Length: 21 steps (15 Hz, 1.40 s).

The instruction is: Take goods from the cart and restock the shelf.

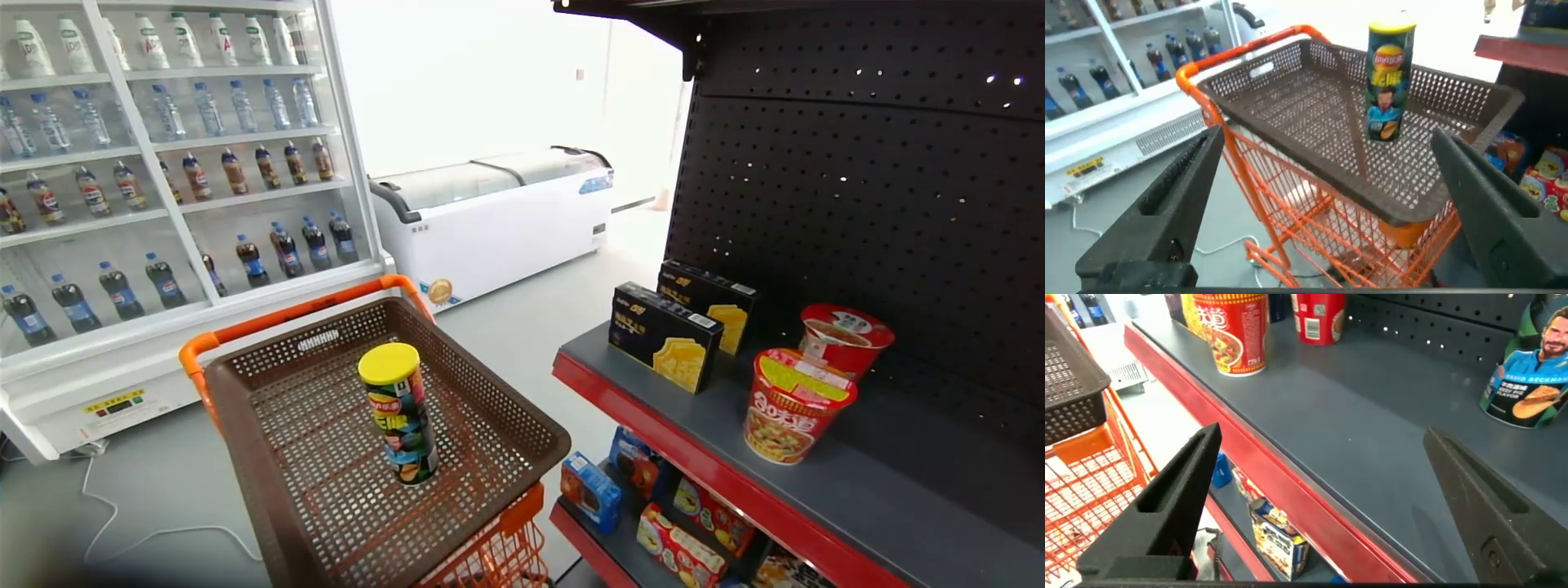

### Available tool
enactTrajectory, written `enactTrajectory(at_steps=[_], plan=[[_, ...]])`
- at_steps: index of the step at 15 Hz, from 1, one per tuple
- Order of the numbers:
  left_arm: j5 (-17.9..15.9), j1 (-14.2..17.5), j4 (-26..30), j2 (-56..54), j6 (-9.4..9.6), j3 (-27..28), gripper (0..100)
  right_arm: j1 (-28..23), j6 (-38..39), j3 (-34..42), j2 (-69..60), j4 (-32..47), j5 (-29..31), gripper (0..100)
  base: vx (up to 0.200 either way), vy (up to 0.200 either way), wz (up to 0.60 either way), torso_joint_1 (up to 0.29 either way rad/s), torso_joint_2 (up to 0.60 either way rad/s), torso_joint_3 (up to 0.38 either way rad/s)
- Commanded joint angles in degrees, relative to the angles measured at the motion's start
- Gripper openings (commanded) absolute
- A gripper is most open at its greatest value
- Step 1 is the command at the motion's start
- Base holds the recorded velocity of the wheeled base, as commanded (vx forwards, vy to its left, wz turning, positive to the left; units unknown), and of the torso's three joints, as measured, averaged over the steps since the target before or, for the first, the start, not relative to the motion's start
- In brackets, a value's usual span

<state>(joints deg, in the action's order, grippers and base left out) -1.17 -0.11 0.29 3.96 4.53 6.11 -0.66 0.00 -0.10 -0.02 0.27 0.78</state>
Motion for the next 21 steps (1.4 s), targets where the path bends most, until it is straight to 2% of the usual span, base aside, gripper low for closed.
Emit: enactTrajectory(at_steps=[1,3,4,5,8,10,11,12,13,16,21], plan=[[-3.58,-0.24,-9.43,31.02,-2.25,15.69,100,-0.04,0.0,0.01,0.02,0.0,0.01,100,0.0,0.0,0.0,0.0,0.0,0.0],[-5.6,-3.23,-17.34,42.62,-4.36,15.43,100,0.04,0.0,0.01,0.02,0.0,0.01,100,0.0,0.0,0.0,0.0,0.0,0.0],[-5.51,-4.37,-18.05,47.72,-6.38,16.39,100,-0.04,0.0,0.01,0.02,0.0,0.01,100,0.0,0.0,0.0,0.0,0.0,0.0],[-5.33,-5.43,-18.49,51.41,-7.35,17.01,100,-0.04,0.0,0.01,0.02,0.0,-0.08,100,0.0,0.0,0.0,0.0,0.0,0.0],[-5.95,-6.66,-26.4,66.17,-7.79,17.01,100,-0.04,0.0,0.01,0.02,0.0,0.01,100,0.0,0.0,0.0,0.0,0.0,0.0],[-8.06,-6.57,-28.33,72.94,-7.17,17.8,100,-0.04,0.0,0.01,0.02,0.0,0.01,100,0.0,0.0,0.0,0.0,0.0,0.0],[-9.99,-6.13,-29.74,76.72,-6.12,18.77,100,0.04,0.0,0.01,0.02,0.0,0.01,100,0.0,0.0,0.0,0.0,0.0,0.0],[-10.78,-4.9,-31.32,81.64,-4.36,20.52,100,0.04,0.0,0.01,0.02,0.0,0.01,100,0.0,0.0,0.0,0.0,0.0,0.0],[-10.87,-4.81,-31.93,84.28,-3.66,22.02,100,0.04,0.0,0.01,0.02,0.0,0.01,100,0.0,0.0,0.0,0.0,0.0,0.0],[-10.87,-4.81,-32.9,91.75,-3.39,26.68,100,-0.04,0.0,0.01,0.02,0.0,-0.08,100,0.0,0.0,0.0,0.0,0.0,0.0],[-10.96,-6.75,-35.62,97.29,-3.57,27.12,100,0.04,0.0,0.01,0.02,0.0,-0.08,100,0.0,0.0,0.0,0.0,0.0,0.0]])
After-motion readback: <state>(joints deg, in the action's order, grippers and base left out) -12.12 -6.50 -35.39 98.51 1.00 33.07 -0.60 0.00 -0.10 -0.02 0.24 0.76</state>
